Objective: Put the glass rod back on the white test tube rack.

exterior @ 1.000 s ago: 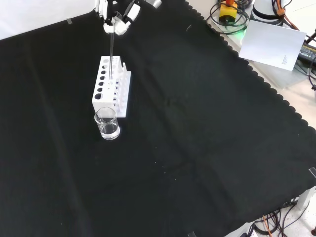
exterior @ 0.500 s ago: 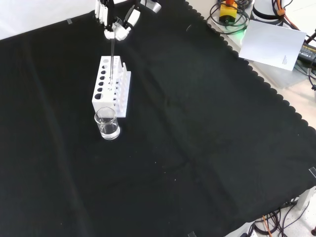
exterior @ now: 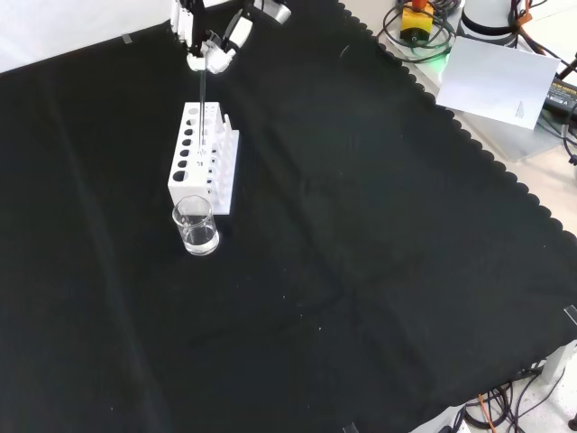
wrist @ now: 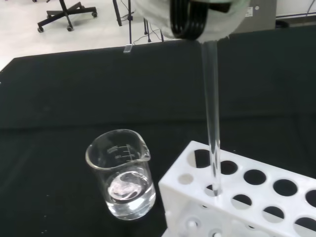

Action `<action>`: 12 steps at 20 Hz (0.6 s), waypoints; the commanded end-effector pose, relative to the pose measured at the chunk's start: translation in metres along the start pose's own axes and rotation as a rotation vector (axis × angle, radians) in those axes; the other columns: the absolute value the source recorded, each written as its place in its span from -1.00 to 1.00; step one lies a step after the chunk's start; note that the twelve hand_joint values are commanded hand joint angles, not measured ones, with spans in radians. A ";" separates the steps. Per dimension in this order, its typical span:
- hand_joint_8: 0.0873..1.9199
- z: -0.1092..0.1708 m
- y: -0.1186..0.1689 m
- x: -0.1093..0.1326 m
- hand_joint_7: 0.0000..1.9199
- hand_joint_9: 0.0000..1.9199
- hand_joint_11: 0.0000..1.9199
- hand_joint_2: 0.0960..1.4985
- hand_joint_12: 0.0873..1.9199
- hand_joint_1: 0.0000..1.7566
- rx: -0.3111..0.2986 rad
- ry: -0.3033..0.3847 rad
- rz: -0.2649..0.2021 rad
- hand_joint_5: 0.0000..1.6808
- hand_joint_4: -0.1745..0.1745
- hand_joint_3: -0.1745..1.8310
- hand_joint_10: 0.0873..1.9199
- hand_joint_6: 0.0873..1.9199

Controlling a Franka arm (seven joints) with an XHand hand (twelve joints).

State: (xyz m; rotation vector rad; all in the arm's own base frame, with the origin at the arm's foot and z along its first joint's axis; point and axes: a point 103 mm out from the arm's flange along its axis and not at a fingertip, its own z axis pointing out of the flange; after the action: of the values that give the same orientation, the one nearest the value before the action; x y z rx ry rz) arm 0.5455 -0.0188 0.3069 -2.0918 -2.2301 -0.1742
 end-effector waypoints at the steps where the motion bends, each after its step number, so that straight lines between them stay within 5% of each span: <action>1: -0.06 0.039 0.015 0.009 0.27 0.76 0.24 0.12 -0.18 0.49 0.072 0.002 -0.020 0.60 -1.00 -0.54 -0.30 -1.00; 6: -0.06 0.049 0.021 0.010 0.27 0.76 0.24 0.12 -0.18 0.49 0.091 -0.006 0.001 0.60 -1.00 -0.54 -0.30 -1.00; 12: -0.05 0.059 0.025 0.011 0.27 0.76 0.24 0.12 -0.18 0.49 0.100 -0.013 -0.033 0.60 -1.00 -0.54 -0.30 -1.00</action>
State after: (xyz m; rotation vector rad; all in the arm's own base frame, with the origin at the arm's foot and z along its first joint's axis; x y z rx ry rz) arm 0.5603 -0.0103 0.2752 -2.0615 -2.2156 -0.0942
